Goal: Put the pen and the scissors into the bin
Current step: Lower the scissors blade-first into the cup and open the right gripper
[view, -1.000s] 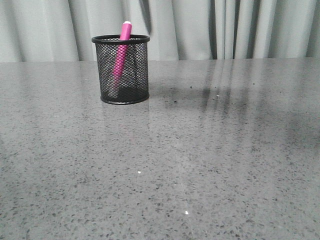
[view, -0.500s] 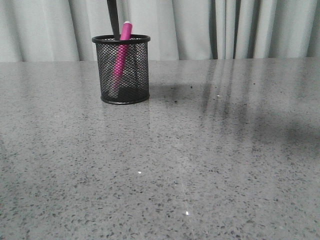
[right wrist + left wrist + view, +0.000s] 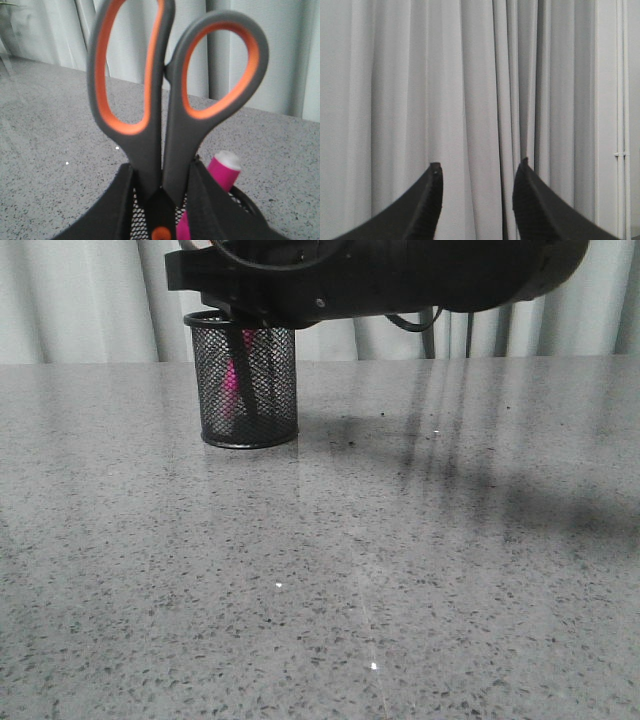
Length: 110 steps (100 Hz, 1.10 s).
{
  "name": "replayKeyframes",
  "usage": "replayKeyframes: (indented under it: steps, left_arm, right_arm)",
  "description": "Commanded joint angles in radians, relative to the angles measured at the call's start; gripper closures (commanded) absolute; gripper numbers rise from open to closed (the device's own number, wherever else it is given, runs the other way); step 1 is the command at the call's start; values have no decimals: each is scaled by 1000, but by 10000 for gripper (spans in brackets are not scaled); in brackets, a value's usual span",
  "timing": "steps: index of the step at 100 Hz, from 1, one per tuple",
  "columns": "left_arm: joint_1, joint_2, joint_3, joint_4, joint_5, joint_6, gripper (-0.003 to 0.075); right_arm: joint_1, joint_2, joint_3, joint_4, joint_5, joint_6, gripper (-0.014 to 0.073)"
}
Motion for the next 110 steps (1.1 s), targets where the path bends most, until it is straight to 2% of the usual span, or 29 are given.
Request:
replayKeyframes:
  steps: [1,23,30,37,54,61,102,110]
  left_arm:
    - [-10,8,-22,0,29,-1,426]
    - [-10,6,-22,0,32,-1,426]
    - [-10,2,-22,0,32,-1,426]
    - [-10,0,-22,0,32,-1,426]
    - [-10,0,-22,0,39,-1,426]
    - [-10,0,-22,0,43,-1,426]
    - [-10,0,-22,0,44,-1,426]
    - [-10,0,-21,0,24,-1,434]
  right_arm:
    - [-7,-25,-5,5,-65,0,652]
    - [-7,-24,-1,52,-85,5,650]
    - [-7,-24,-1,66,-114,5,620]
    - [-7,-24,-1,81,-136,5,543]
    - [-7,-24,-1,85,-152,5,273]
    - [-7,-24,-1,85,-166,5,213]
    - [-7,-77,-1,85,-289,5,204]
    - [-7,-126,-1,85,-289,5,265]
